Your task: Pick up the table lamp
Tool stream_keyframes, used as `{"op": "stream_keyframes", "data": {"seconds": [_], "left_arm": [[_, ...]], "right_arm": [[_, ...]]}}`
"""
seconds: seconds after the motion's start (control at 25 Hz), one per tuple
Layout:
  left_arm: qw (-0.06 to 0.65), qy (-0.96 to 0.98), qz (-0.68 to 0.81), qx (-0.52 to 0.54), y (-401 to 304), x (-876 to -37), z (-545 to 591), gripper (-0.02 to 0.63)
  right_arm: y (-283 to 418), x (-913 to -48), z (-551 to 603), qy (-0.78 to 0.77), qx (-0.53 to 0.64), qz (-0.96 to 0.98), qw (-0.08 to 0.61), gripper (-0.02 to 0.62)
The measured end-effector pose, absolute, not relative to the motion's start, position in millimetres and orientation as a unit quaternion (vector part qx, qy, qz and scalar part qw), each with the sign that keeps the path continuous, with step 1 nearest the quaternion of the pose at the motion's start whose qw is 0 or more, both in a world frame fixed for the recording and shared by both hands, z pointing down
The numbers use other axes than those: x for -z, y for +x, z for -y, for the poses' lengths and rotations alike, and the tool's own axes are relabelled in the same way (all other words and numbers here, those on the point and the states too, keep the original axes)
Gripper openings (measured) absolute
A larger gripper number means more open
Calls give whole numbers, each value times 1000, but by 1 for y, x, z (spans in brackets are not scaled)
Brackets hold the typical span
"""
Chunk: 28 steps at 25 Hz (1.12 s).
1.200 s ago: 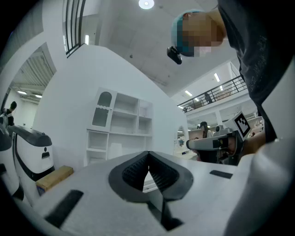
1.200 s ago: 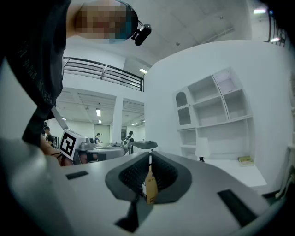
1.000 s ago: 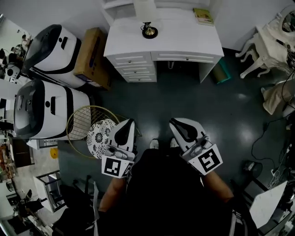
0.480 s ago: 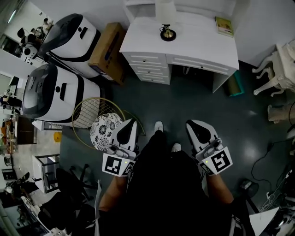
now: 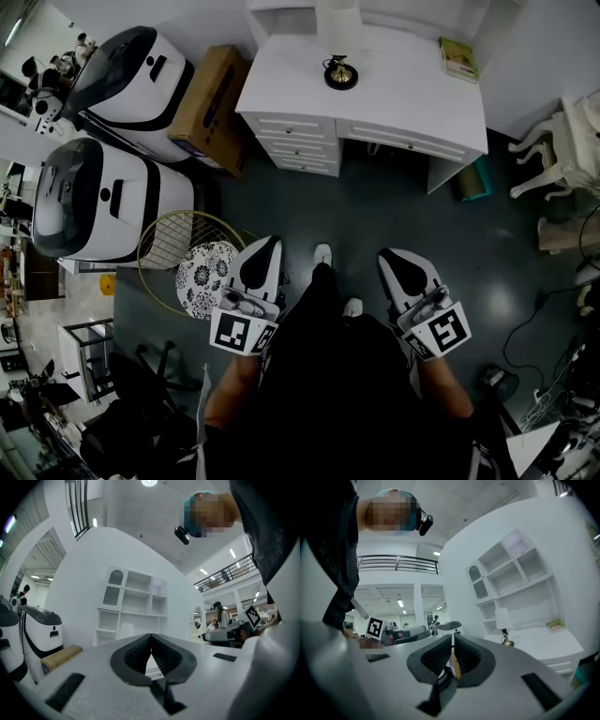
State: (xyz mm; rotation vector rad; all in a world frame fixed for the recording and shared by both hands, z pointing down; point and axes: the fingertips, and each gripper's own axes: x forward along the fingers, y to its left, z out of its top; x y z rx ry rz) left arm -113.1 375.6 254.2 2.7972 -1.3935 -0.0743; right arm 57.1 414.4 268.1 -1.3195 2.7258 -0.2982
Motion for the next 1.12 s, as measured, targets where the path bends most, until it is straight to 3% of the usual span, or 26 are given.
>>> {"op": "stream_keyframes", "data": {"seconds": [0.56,1.12], "left_arm": [[31,910,414,19,-155,-276,-224,17],[33,922,385,29,-181,-277,-174,17]], "right_arm": [[-11,-269,-257,-423,106,-900,26,35],[-42,-262,-211,-445,108,-889,21,37]]}}
